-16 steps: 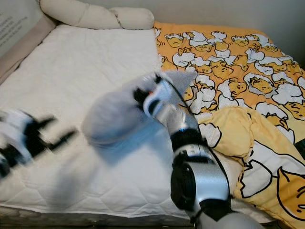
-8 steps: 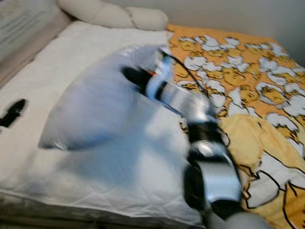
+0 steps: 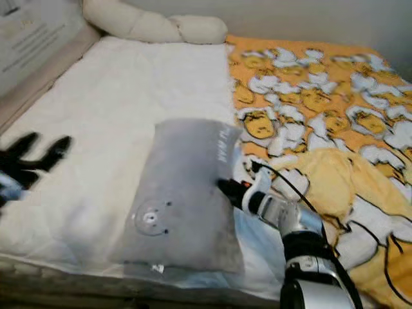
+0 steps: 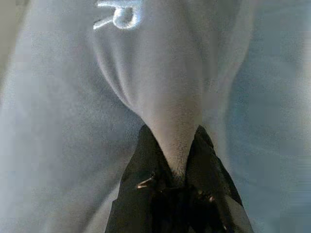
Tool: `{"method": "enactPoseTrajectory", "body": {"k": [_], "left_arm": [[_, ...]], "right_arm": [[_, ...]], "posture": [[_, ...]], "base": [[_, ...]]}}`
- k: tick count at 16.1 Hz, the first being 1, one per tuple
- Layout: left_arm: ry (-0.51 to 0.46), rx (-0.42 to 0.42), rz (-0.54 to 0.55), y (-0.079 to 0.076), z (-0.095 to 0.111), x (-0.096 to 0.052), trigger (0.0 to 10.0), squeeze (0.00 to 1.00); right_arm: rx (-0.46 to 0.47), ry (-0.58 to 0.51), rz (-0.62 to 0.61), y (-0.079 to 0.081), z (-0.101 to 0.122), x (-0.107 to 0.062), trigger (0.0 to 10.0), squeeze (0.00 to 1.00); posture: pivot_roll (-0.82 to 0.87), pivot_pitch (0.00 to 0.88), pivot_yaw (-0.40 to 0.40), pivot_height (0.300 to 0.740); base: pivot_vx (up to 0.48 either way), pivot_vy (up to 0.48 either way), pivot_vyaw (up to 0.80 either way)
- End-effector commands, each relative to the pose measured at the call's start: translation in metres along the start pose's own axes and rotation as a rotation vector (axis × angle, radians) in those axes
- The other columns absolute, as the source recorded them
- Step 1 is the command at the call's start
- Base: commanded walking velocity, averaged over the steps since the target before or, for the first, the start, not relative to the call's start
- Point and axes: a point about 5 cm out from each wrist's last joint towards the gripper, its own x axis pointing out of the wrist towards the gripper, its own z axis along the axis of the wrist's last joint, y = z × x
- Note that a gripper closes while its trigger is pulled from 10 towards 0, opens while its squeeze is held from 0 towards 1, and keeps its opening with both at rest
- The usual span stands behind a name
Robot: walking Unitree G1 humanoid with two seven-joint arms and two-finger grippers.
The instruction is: Clean up the room
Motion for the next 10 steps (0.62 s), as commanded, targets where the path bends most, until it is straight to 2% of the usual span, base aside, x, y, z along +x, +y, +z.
{"method": "enactPoseTrajectory", "body": {"k": [1,2,3,4,5,6,8,9,10], "left_arm": [[0.076,-0.019,-0.07,-0.008,-0.022,0.017,10.0,0.0],[0.124,-0.006,-0.083,-0.009,-0.033,0.029,10.0,0.0],[0.162,-0.02,-0.095,-0.01,-0.038,0.034,10.0,0.0],[0.201,-0.06,-0.139,-0.013,-0.049,0.049,10.0,0.85],[0.218,-0.093,-0.174,-0.017,-0.056,0.061,10.0,1.0],[0.232,-0.113,-0.194,-0.019,-0.06,0.069,10.0,1.0],[0.264,-0.197,-0.236,-0.023,-0.07,0.083,10.0,1.0],[0.263,-0.257,-0.231,-0.023,-0.074,0.086,10.0,1.0],[0.263,-0.292,-0.227,-0.023,-0.077,0.087,10.0,1.0]], "right_arm": [[-0.051,-0.016,-0.046,-0.005,0.005,-0.003,0.0,0.0],[-0.076,-0.018,-0.043,-0.003,0.008,-0.003,0.0,0.0],[-0.092,-0.022,-0.046,-0.003,0.01,-0.002,7.4,0.0],[-0.149,-0.032,-0.059,-0.002,0.012,-0.002,10.0,0.0],[-0.152,-0.047,-0.06,-0.001,0.013,-0.001,10.0,0.0],[-0.134,-0.062,-0.044,0.0,0.014,-0.001,10.0,1.0],[-0.133,-0.09,-0.043,-0.003,0.016,-0.006,10.0,1.0],[-0.15,-0.108,-0.054,-0.007,0.016,-0.011,10.0,1.0],[-0.116,-0.134,-0.037,-0.01,0.017,-0.015,10.0,1.0]], "posture": [[-0.05,0.0,0.009,0.74],[-0.06,0.0,0.009,0.74],[-0.06,0.0,0.012,0.74],[-0.07,0.0,0.015,0.74],[-0.07,0.0,0.014,0.74],[-0.08,0.0,0.014,0.74],[-0.1,0.0,0.025,0.74],[-0.1,0.0,0.026,0.74],[-0.1,0.0,0.027,0.74]], "base": [[0.0,0.0,0.0],[0.0,0.0,0.0],[0.0,0.0,0.0],[0.0,0.0,0.0],[0.0,0.0,0.0],[0.0,0.0,0.0],[0.0,0.0,0.0],[0.0,0.0,0.0],[0.0,0.0,0.0]]}}
